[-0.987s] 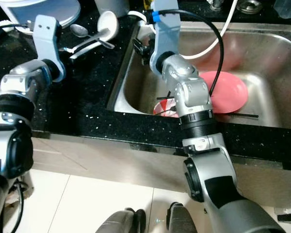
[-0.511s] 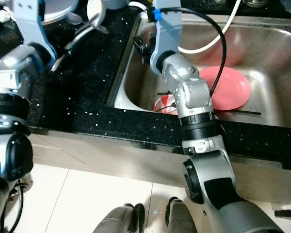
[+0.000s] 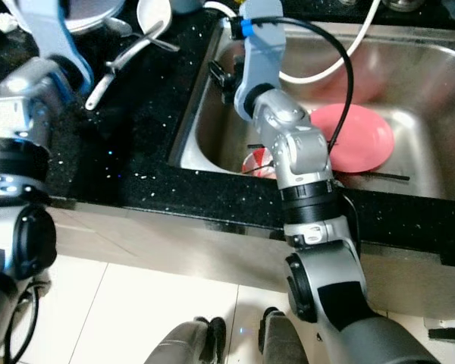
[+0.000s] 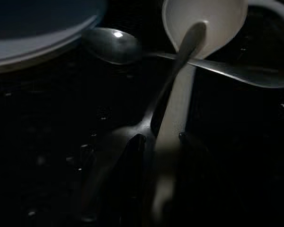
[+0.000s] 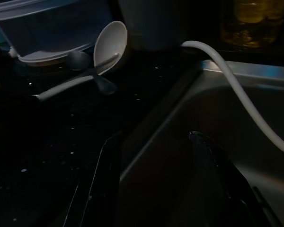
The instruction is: Kitchen organization
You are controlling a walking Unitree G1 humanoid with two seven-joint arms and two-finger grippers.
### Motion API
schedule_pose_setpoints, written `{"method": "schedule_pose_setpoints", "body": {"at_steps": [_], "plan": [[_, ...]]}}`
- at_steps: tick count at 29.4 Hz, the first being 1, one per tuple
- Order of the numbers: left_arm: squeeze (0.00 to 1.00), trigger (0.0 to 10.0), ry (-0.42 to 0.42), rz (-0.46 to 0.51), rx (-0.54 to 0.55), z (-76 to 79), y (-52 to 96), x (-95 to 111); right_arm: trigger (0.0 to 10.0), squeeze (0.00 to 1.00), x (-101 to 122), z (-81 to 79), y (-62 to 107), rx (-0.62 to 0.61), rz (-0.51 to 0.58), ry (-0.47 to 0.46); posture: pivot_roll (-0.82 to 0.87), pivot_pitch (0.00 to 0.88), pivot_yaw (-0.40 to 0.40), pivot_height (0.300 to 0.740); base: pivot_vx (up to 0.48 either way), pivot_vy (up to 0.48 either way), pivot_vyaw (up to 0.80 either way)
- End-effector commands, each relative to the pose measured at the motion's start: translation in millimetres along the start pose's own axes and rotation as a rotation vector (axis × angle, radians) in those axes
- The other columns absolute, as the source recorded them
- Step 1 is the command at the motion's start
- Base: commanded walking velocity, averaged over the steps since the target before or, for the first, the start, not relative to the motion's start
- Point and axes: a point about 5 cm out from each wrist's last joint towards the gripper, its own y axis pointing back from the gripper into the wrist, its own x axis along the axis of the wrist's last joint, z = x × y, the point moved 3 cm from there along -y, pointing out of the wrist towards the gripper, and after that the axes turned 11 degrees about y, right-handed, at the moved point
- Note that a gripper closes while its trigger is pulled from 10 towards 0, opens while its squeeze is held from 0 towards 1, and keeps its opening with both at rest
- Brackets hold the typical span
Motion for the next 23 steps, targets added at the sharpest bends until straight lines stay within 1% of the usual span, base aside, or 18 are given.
{"method": "schedule_pose_setpoints", "body": {"at_steps": [1,6,7,8,9,10,11,12,13,14,15,23], "plan": [[1.0,10.0,0.009,-0.051,0.042,-12.8,2.6,-9.0,10.0,0.0,-2.8,-4.0,1.8,0.013,-0.007,-0.017,0.06,0.277,0.084,0.74,0.0,0.0,0.0],[1.0,10.0,0.022,-0.138,0.019,-6.1,-1.6,-23.9,10.0,0.0,-2.6,-3.8,2.3,0.008,-0.01,-0.015,0.06,0.28,0.096,0.74,0.0,0.0,0.0],[1.0,10.0,0.022,-0.138,0.019,-6.1,-1.6,-23.9,10.0,0.0,-2.6,-3.8,2.3,0.008,-0.01,-0.015,0.06,0.28,0.096,0.74,0.0,0.0,0.0],[0.61,10.0,0.02,-0.159,0.028,-6.8,-2.0,-27.6,10.0,0.0,-2.4,-3.1,2.7,0.004,-0.009,-0.016,0.05,0.278,0.101,0.74,0.0,0.0,0.0],[0.61,10.0,0.02,-0.159,0.028,-6.8,-2.0,-27.6,10.0,0.0,-2.4,-3.1,2.7,0.004,-0.009,-0.016,0.05,0.278,0.101,0.74,0.0,0.0,0.0],[0.0,10.0,0.018,-0.171,0.036,-7.7,-2.0,-29.9,10.0,0.0,-2.2,-2.6,3.1,0.001,-0.008,-0.016,0.05,0.278,0.101,0.74,0.0,0.0,0.0],[0.0,10.0,0.024,-0.193,0.051,-10.1,-1.5,-35.7,10.0,0.0,-2.4,-1.7,3.7,-0.003,-0.008,-0.017,0.05,0.276,0.108,0.74,0.0,0.0,0.0],[0.0,10.0,0.024,-0.193,0.051,-10.1,-1.5,-35.7,10.0,0.0,-2.4,-1.7,3.7,-0.003,-0.008,-0.017,0.05,0.276,0.108,0.74,0.0,0.0,0.0],[0.0,0.0,0.041,-0.218,0.068,-13.2,-0.3,-42.6,10.0,0.0,-2.9,-0.4,4.6,-0.009,-0.009,-0.018,0.05,0.277,0.11,0.74,0.0,0.0,0.0],[0.0,0.0,0.058,-0.25,0.089,-17.8,1.9,-51.6,10.0,0.0,-3.5,1.4,5.6,-0.016,-0.01,-0.019,0.05,0.278,0.111,0.74,0.0,0.0,0.0],[0.0,0.0,0.058,-0.258,0.094,-19.3,2.7,-53.7,10.0,0.0,-3.5,1.8,5.9,-0.017,-0.011,-0.019,0.05,0.279,0.11,0.74,0.0,0.0,0.0],[0.0,0.0,0.057,-0.289,0.113,-25.9,6.7,-57.8,10.0,0.0,-3.4,2.7,6.3,-0.021,-0.011,-0.019,0.06,0.278,0.113,0.74,0.0,0.0,0.0]]}}
